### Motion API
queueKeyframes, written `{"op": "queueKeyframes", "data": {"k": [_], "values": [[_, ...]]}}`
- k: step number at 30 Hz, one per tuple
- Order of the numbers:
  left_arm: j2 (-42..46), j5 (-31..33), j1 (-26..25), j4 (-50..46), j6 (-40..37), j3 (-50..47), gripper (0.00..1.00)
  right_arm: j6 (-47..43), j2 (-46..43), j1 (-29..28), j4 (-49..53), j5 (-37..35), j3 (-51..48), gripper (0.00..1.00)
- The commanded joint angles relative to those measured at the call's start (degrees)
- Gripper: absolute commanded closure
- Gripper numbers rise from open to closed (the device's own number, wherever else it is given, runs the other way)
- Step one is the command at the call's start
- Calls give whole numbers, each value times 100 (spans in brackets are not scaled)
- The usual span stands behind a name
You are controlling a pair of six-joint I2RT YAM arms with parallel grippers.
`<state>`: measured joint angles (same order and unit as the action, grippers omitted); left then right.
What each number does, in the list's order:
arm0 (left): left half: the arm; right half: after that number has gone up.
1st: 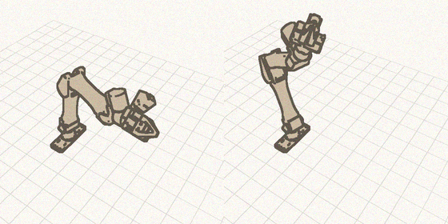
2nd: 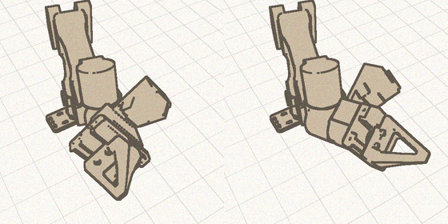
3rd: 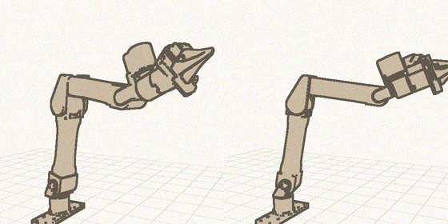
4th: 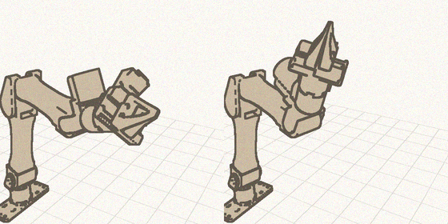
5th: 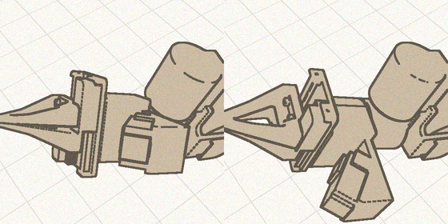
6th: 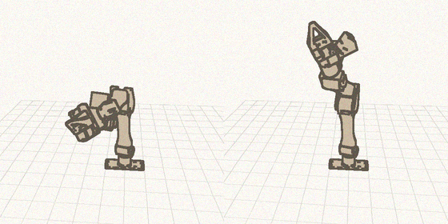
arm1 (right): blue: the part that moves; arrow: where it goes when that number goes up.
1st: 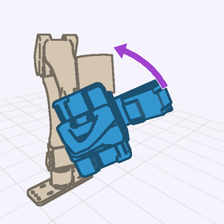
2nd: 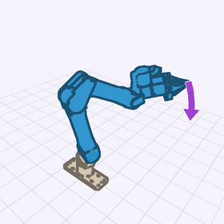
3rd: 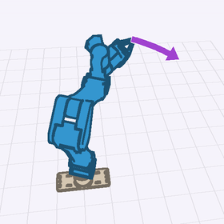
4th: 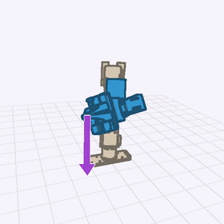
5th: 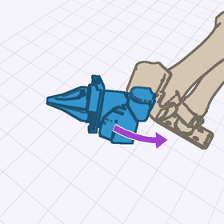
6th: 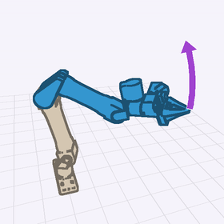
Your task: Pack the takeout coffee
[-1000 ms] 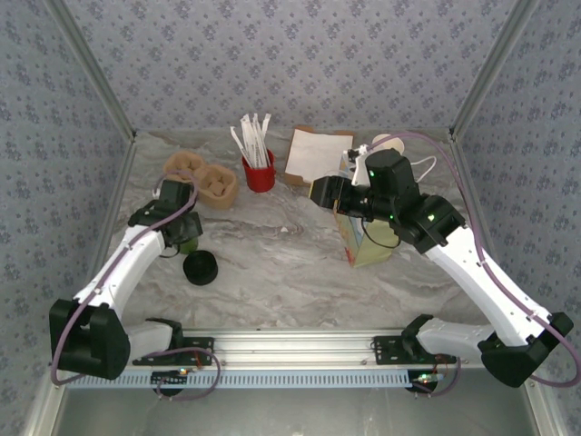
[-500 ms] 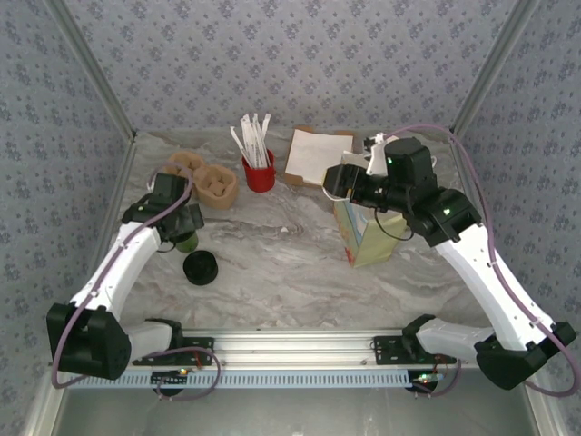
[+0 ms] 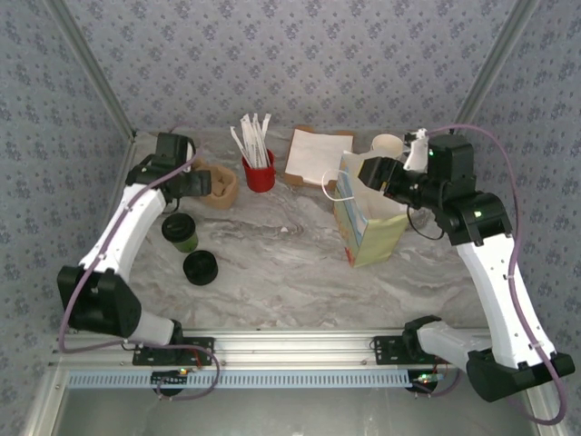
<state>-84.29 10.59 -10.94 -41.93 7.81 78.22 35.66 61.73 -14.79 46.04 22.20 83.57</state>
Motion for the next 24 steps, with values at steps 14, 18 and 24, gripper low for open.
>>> {"op": "queueKeyframes", "data": {"k": [14,18,24], "values": [[-1821,76,83,-635,-786,1792,26,-634,-539,1455,484,1084,-373,41],[-2215,179,92,-808,-927,1972,27,-679,-618,1673,538,1217,-474,41],[-2667,156,133,-978,-1046,2249,29,-702,-640,1804,544,1314,-569,41]]}}
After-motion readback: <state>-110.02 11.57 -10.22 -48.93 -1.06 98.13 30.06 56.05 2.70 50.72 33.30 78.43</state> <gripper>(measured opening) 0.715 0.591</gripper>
